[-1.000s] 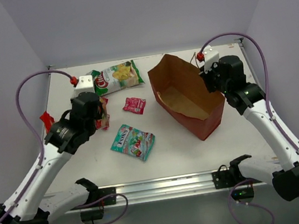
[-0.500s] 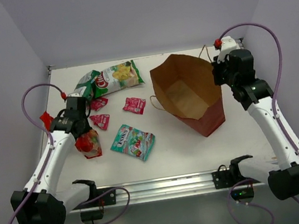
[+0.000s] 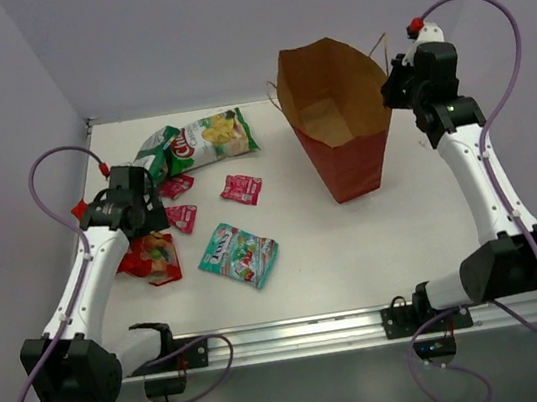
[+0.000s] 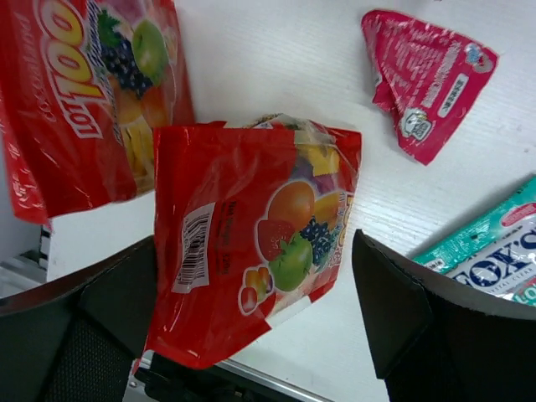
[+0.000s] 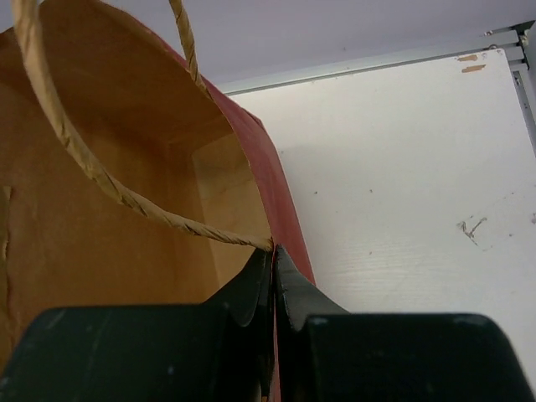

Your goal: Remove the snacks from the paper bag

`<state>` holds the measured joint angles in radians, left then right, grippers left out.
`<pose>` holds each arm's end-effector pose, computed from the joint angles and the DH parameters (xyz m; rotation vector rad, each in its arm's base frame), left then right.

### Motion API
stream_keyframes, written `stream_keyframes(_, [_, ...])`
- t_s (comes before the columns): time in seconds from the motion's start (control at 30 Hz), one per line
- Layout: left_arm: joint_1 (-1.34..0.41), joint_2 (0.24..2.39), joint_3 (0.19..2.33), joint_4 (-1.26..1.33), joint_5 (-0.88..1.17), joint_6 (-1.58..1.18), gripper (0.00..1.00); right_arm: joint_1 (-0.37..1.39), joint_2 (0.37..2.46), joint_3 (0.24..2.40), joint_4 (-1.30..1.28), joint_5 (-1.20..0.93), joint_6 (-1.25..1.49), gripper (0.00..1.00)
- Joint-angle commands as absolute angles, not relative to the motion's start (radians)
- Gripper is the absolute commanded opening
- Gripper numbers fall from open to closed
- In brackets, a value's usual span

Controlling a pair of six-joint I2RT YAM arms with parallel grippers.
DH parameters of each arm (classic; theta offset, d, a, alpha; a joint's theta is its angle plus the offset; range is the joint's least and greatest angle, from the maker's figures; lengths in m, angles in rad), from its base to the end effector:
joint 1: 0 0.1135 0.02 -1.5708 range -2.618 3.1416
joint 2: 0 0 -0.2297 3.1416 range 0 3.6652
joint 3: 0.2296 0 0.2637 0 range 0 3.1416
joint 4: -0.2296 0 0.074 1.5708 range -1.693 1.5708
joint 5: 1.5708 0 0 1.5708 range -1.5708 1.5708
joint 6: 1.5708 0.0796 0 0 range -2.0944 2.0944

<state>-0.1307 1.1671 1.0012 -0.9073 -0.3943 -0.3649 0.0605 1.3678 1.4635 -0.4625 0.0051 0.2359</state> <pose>0.2651 -0.0040 0.2119 -0.4260 2.5150 0.3346 0.3663 0.0218 0.3677 0.1735 1.9346 0.1922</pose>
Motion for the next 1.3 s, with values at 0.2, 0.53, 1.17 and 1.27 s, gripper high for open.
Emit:
stream_keyframes(0.2, [-0.123, 1.054, 1.368, -0.940, -0.249, -0.330, 1.00, -0.034, 1.505, 1.464, -0.361, -0.035, 0.336, 0.00])
stream_keyframes(0.53, [-0.123, 1.003, 1.552, -0.862, -0.199, -0.310, 1.00, -0.064, 1.467, 1.411, -0.388, -0.071, 0.322, 0.40])
stream_keyframes(1.17, [-0.129, 0.907, 1.882, -0.828, -0.248, -0.144, 1.00, -0.066, 0.741, 1.505, -0.583, 0.139, 0.187, 0.99])
stream_keyframes(1.27, [-0.133, 0.841, 1.881, -0.821, -0.270, -0.126, 1.00, -0.066, 0.632, 1.491, -0.557, 0.169, 0.153, 0.99])
